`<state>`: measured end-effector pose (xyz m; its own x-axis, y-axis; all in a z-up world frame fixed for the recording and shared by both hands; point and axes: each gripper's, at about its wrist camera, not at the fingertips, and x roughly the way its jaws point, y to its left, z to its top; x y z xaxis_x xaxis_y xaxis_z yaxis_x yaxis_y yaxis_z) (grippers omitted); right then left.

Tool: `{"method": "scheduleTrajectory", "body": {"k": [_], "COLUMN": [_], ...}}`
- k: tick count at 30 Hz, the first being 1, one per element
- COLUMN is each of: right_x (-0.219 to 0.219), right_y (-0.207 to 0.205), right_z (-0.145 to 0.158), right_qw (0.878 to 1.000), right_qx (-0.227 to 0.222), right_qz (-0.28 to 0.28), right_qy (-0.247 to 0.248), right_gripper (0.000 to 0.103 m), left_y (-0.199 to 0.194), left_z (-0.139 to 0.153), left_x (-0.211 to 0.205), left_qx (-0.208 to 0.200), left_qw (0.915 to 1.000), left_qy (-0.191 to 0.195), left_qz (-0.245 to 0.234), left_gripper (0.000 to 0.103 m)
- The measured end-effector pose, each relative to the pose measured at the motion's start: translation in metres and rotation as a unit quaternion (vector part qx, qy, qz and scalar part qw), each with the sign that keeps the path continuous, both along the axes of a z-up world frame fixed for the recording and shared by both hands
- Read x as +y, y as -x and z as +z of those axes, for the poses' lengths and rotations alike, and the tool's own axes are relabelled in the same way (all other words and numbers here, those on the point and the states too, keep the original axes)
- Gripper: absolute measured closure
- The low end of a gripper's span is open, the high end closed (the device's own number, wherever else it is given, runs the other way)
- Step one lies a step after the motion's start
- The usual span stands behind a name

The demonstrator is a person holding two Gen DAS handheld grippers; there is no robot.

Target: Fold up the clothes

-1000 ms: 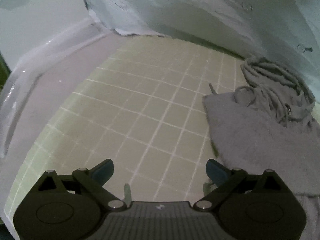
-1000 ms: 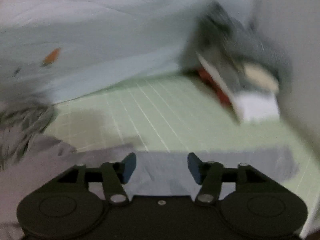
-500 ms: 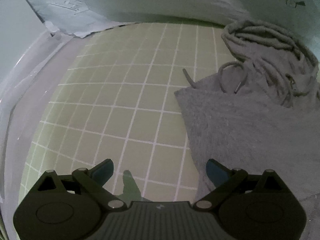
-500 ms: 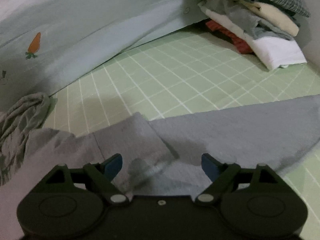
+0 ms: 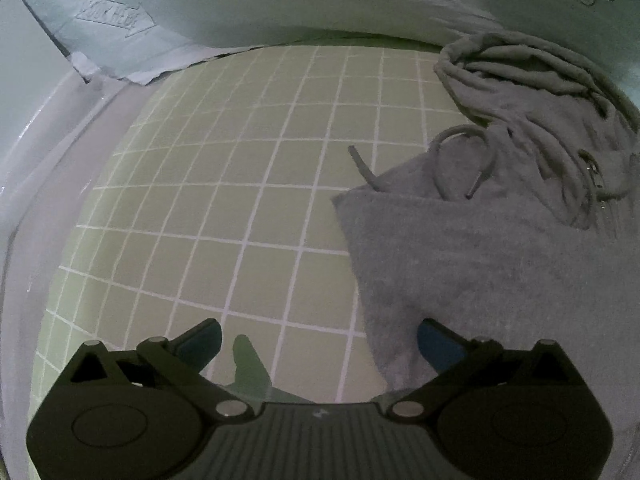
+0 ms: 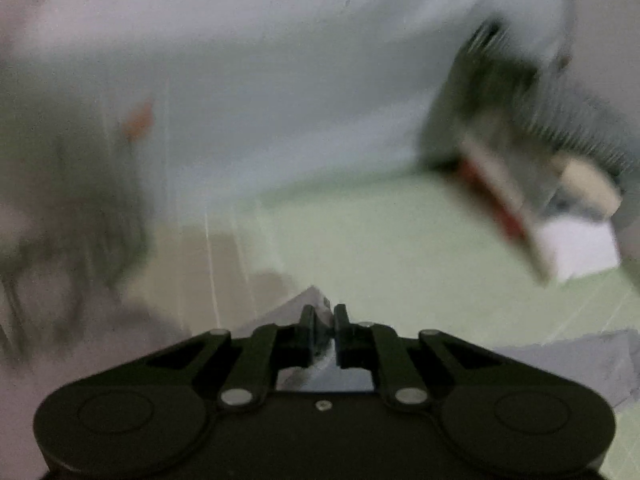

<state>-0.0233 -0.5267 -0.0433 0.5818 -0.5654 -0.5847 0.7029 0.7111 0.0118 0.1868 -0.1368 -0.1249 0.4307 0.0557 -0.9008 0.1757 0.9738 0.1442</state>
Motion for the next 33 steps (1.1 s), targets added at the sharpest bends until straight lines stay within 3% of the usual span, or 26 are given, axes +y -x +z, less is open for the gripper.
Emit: {"method": "scheduleTrajectory", "body": {"k": [1, 3, 6, 9, 13, 17, 22, 23, 24, 25, 26, 27, 30, 33], "right_x": [0.000, -0.004, -0.012, 0.002, 0.028, 0.059, 0.115, 0.124, 0.132, 0.140, 0.147, 0.153, 0.162, 0.156], "right_y": [0.007, 0.012, 0.003, 0.011, -0.001, -0.018, -0.039, -0.039, -0.034, -0.029, -0.024, -0.014, 0.016, 0.044], "right_z": [0.013, 0.012, -0.034, -0.039, -0.035, -0.026, -0.025, -0.028, -0.030, -0.032, -0.034, -0.032, -0.029, -0.031], "right_qw": [1.000, 0.999, 0.996, 0.996, 0.998, 0.997, 0.979, 0.976, 0.976, 0.975, 0.975, 0.976, 0.979, 0.982], "right_qx": [-0.024, -0.024, 0.068, 0.049, 0.053, 0.026, 0.031, 0.034, 0.042, 0.050, 0.057, 0.056, 0.052, 0.054], "right_qz": [-0.013, -0.029, -0.048, -0.057, -0.001, 0.054, 0.181, 0.194, 0.198, 0.200, 0.203, 0.202, 0.195, 0.178], "right_qy": [0.003, -0.006, -0.031, -0.057, -0.046, -0.052, -0.083, -0.089, -0.085, -0.080, -0.075, -0.059, -0.031, -0.039], "right_gripper": [0.094, 0.094, 0.094, 0.093, 0.093, 0.093, 0.089, 0.076, 0.056, 0.045, 0.025, 0.014, 0.000, 0.000], "left_y": [0.000, 0.000, 0.001, 0.005, 0.011, 0.022, 0.043, 0.048, 0.053, 0.058, 0.064, 0.069, 0.085, 0.102], "left_z": [-0.001, -0.002, -0.001, 0.004, 0.003, 0.010, 0.026, 0.029, 0.032, 0.034, 0.036, 0.037, 0.043, 0.048], "left_x": [0.001, 0.004, 0.005, 0.010, 0.019, 0.025, 0.032, 0.033, 0.035, 0.034, 0.034, 0.033, 0.031, 0.029], "left_qx": [0.002, 0.002, 0.006, -0.007, 0.002, -0.007, -0.029, -0.035, -0.040, -0.042, -0.044, -0.045, -0.051, -0.056], "left_qw": [0.9999, 0.9996, 0.9994, 0.9995, 0.9986, 0.9980, 0.9969, 0.9967, 0.9965, 0.9966, 0.9967, 0.9968, 0.9970, 0.9969], "left_qy": [0.010, 0.024, 0.030, 0.025, 0.042, 0.055, 0.070, 0.071, 0.072, 0.070, 0.068, 0.065, 0.058, 0.051], "left_qz": [0.000, 0.011, 0.015, 0.019, 0.032, 0.032, 0.024, 0.019, 0.015, 0.011, 0.007, 0.003, -0.009, -0.021], "left_gripper": [0.000, 0.000, 0.000, 0.000, 0.000, 0.000, 0.000, 0.000, 0.000, 0.000, 0.000, 0.000, 0.000, 0.000]}}
